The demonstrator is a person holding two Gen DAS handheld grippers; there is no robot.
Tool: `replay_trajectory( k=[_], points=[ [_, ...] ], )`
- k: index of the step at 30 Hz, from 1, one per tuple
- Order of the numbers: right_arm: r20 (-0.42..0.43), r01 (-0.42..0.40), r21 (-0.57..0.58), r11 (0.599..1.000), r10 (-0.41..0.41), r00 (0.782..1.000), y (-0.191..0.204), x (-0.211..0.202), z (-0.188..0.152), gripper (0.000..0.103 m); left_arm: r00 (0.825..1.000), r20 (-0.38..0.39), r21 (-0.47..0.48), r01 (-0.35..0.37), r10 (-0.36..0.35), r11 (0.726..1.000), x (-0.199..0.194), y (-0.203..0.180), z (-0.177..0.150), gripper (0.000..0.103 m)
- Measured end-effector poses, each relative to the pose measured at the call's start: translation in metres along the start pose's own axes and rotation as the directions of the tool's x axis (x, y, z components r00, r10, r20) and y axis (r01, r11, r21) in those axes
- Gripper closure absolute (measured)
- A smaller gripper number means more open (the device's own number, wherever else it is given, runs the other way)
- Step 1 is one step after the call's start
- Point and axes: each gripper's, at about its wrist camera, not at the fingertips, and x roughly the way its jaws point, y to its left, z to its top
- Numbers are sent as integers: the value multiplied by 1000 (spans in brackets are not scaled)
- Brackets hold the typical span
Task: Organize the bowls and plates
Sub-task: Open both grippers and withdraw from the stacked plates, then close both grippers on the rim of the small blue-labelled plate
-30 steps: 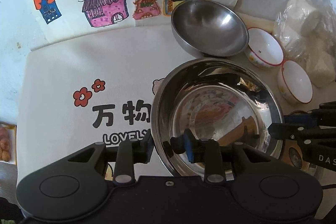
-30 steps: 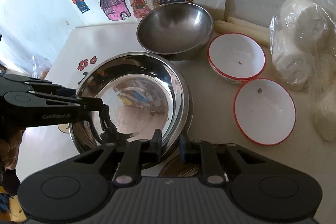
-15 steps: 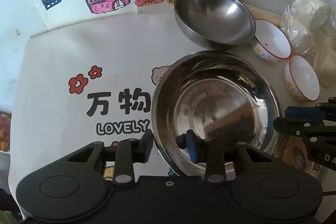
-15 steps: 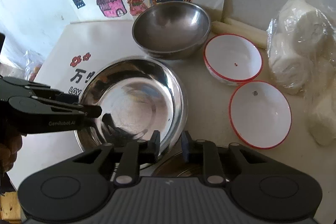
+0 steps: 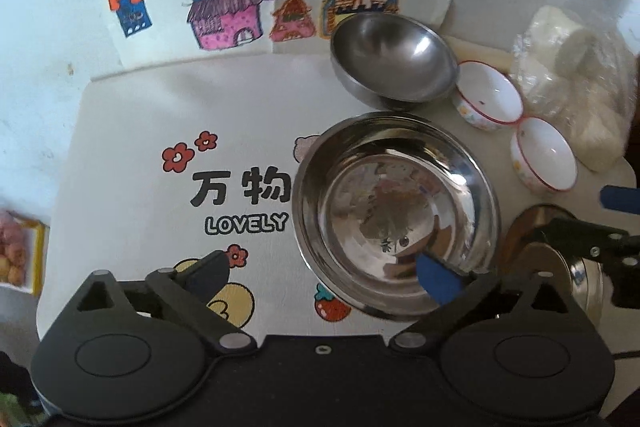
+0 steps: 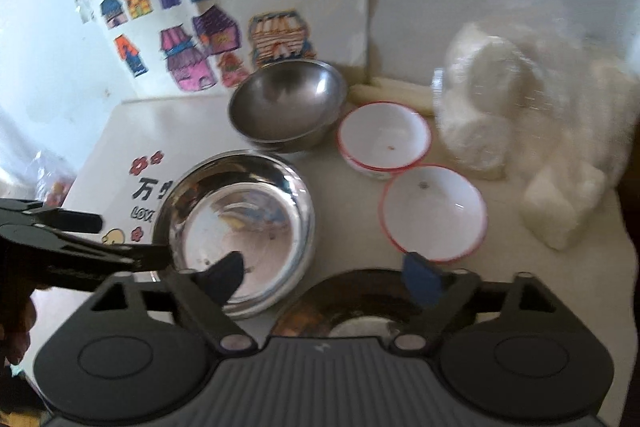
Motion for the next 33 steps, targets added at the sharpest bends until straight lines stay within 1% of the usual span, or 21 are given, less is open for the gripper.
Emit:
replay_trajectory(
  k=[1,2,6,10,12,16,18,20,23,25,29,33],
  points=[
    [9,12,16,1000,-13,1000,-2,-5,-3,1,1000,2,8,12,-12,1000,-3,-1,-2,1],
    [18,26,32,999,-26,999,-4,-10,-7,0,1000,0,14,26,-26,1000,-5,-2,-4,1],
    [35,87,90,992,-91,995,-14,-30,-26,0,992,3,13,125,-125,992,-14,-5,-15,1],
    [12,147,147,978,-151,989,-26,-46,-46,0,975,-13,18,220,-220,975,-18,-16,-28,1],
    [-1,177,168,970,-179,984,-31,-52,-56,0,967,-25,36,254,-253,967,-16,-25,-31,1],
    [-43,224,211,952,-219,975,-44,-61,-79,0,959,-33,75,284,-282,956,-13,-44,-36,1],
    [-69,243,228,943,-233,970,-51,-63,-90,0,955,-54,82,296,-293,952,-8,-54,-38,1],
    [-100,265,234,936,-248,964,-56,-63,-99,0,951,-83,70,304,-298,950,0,-60,-40,1],
    [-141,307,226,924,-281,949,-62,-60,-107,0,949,-137,31,291,-284,956,14,-69,-42,1],
    [-156,313,221,924,-283,946,-65,-57,-110,0,944,-167,-1,289,-285,957,22,-72,-42,1],
    [-177,302,203,932,-268,947,-72,-50,-110,0,952,-189,-8,245,-242,970,29,-79,-43,1],
    [-184,278,189,942,-244,952,-78,-41,-102,0,959,-202,-16,199,-198,980,36,-86,-40,1]
  ],
)
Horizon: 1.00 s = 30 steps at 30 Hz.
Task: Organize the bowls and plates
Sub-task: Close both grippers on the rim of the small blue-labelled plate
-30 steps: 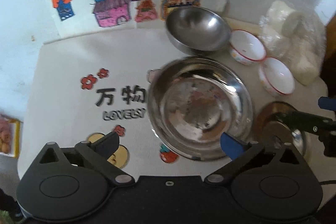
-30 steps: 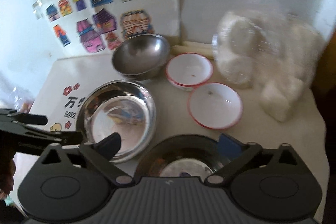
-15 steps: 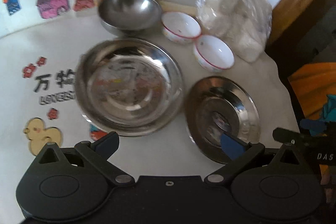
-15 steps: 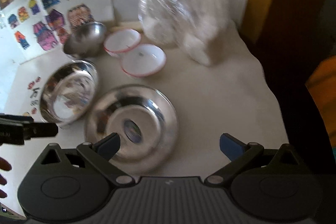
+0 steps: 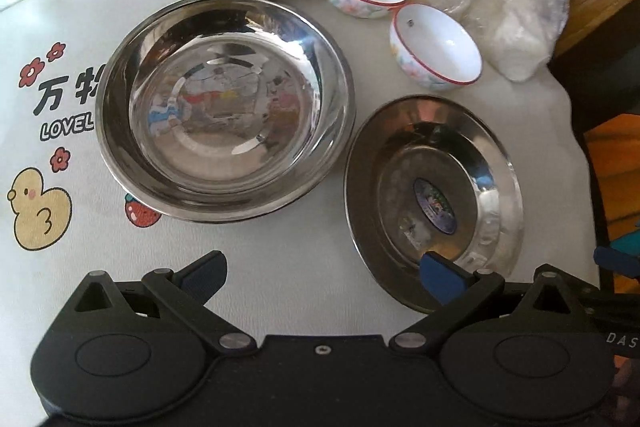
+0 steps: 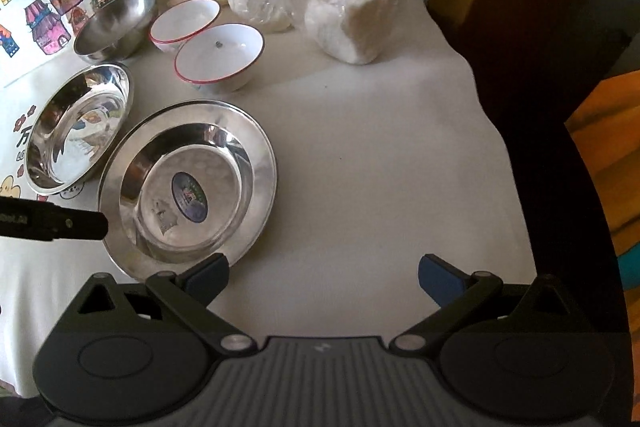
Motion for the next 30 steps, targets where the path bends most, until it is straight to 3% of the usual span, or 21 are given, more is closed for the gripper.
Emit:
replay_trajectory(
  k=[21,30],
  points=[
    [-58,-85,-107,991,79,995,-1,49,45,0,987,-74,-62,-146,141,987,34,-21,26,1],
    [-78,-141,-126,982,132,988,3,55,50,19,987,-76,-21,-146,144,989,41,-38,28,1]
  ],
)
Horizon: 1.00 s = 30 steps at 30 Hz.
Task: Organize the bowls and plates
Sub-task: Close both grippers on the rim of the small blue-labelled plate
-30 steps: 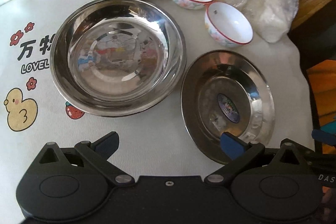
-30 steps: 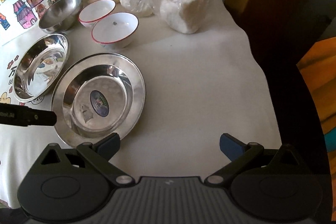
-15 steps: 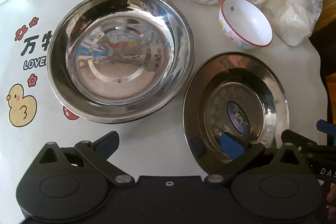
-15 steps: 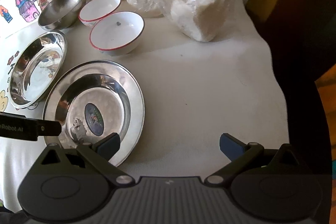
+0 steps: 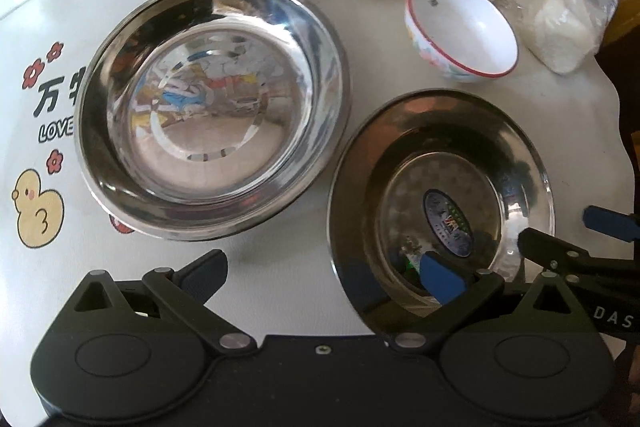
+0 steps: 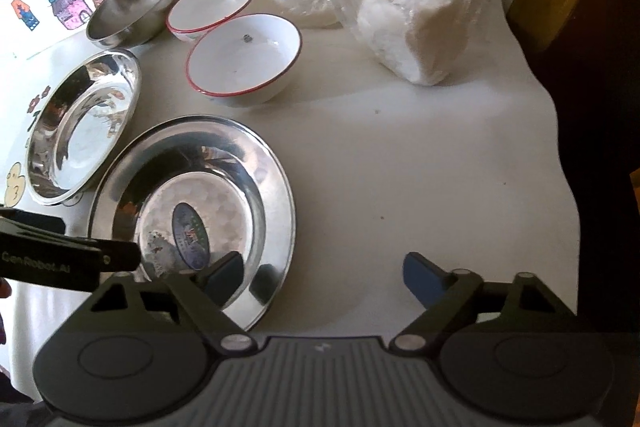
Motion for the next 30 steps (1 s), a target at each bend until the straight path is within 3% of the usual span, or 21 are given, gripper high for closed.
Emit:
replay_trajectory(
  k=[5,16,20,24,26,30],
  points=[
    [-3,-29,-23,999,29,1000,5,1,1,32,1000,-6,-7,0,0,1000,2,-1,1,6],
    [2,-40,-32,999,40,999,9,3,3,52,1000,-1,8,7,-7,1000,-6,3,-3,23],
    [6,-54,-37,998,54,999,12,1,4,68,998,6,7,68,-68,998,-10,5,-4,27],
    [9,-60,-36,998,61,998,15,1,5,76,994,13,3,105,-105,994,-12,5,-4,35],
    [9,-57,-34,998,58,998,15,0,5,76,993,17,-1,116,-116,993,-13,7,-4,40],
    [10,-56,-23,998,56,998,16,0,4,77,987,12,-3,162,-162,987,-12,10,-4,66]
  ],
)
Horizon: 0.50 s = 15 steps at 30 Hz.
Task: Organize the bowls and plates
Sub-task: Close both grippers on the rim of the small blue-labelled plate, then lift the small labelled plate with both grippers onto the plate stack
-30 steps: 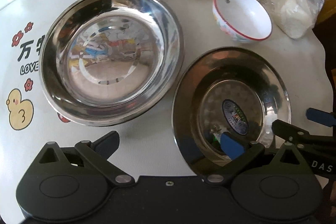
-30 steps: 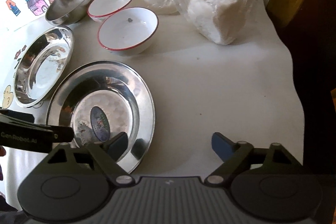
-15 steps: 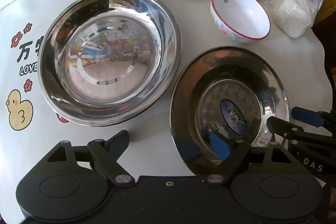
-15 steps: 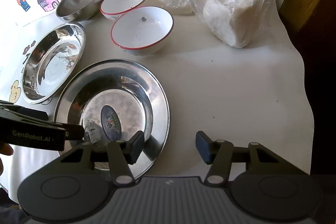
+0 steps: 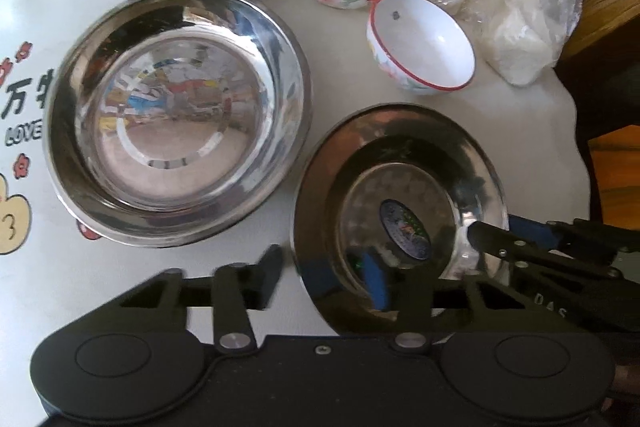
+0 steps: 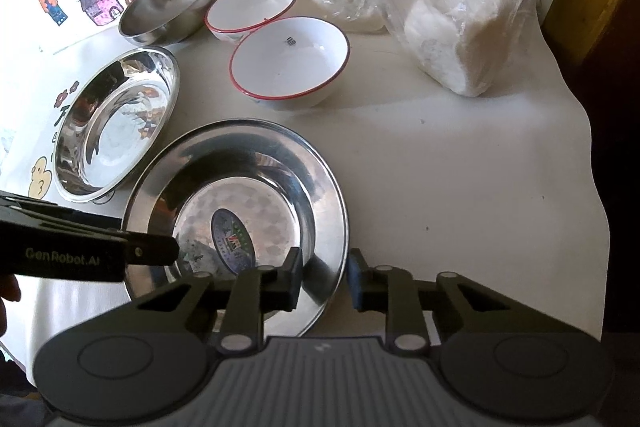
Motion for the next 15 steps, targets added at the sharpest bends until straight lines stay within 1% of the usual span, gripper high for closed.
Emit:
replay_trajectory(
  k=[3,7,15],
  points=[
    [-1,1,10,1000,-1,1000,0,-1,-2,77,1000,-1,13,5,-5,1000,1,0,-1,68],
    [-1,11,28,1000,-11,1000,0,-3,-5,77,1000,-5,19,11,-10,1000,0,2,-1,76],
    [-7,18,81,997,-18,1000,1,-10,-18,77,999,-22,61,25,-24,998,-6,5,-10,79]
  ],
)
